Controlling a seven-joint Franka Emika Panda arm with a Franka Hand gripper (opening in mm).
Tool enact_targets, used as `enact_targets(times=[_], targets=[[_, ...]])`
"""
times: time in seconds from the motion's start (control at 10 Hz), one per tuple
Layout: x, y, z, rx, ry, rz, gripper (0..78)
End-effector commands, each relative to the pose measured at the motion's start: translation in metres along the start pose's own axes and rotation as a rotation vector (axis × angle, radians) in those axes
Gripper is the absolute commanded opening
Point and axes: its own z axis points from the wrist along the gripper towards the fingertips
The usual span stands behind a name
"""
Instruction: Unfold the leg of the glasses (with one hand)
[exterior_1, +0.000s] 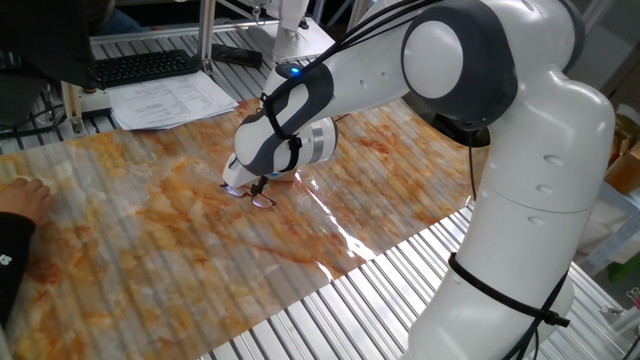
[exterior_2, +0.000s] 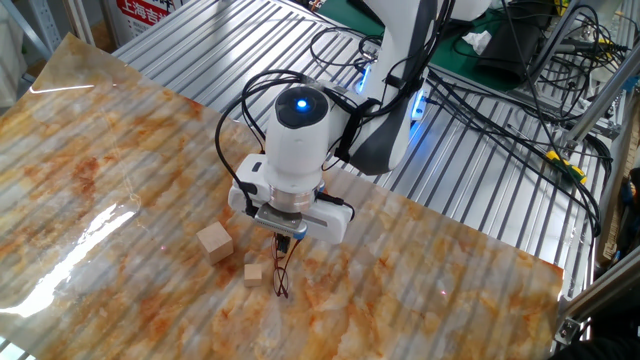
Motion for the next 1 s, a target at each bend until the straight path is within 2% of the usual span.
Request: enact_targets(times=[0.1, 1.0], targets=[[-0.0043, -0.0044, -0.0003, 0.003, -0.024, 0.0, 1.1], [-0.0094, -0.008, 0.0032, -0.002, -0.024, 0.012, 1.1]])
